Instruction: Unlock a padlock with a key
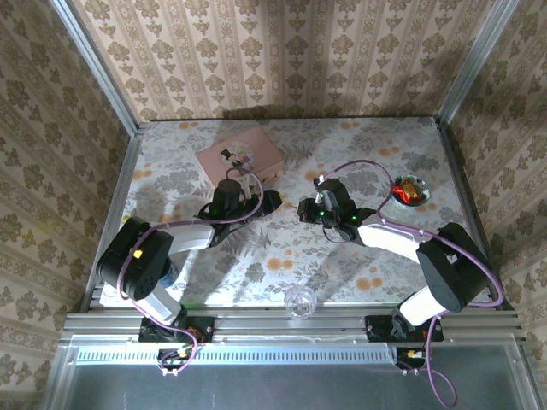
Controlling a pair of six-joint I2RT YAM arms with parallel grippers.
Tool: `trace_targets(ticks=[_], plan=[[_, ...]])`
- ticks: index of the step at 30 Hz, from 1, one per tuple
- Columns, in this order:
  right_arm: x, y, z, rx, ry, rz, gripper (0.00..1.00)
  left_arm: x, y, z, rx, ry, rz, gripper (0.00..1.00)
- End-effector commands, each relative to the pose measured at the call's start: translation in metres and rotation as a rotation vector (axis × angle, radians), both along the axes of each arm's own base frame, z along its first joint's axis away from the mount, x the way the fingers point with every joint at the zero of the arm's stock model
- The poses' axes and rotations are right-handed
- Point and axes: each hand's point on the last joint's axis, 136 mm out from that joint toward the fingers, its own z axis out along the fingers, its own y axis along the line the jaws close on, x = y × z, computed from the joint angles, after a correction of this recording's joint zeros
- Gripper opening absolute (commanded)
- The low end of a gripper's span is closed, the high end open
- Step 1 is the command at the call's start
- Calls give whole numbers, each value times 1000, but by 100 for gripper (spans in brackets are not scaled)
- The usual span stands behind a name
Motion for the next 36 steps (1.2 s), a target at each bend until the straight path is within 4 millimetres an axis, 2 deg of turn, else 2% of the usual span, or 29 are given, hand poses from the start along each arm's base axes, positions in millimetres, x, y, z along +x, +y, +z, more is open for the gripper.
trace_targets(ticks=[1, 5, 11, 23, 36], plan=[[6, 9, 8, 28, -16, 8, 0, -1, -9, 23, -15, -53, -48, 57], [8, 10, 5, 28, -9, -2, 0, -5, -20, 24, -10, -59, -96, 56], [12, 11, 6, 41, -13, -16, 0, -12, -31, 16, 44, -50, -149, 53], [13, 12, 11, 53, -23, -17, 0, -14, -30, -3, 126, -35, -145, 52], [10, 13, 12, 68, -19, -9, 0, -12, -38, -6, 88, -18, -146, 39]])
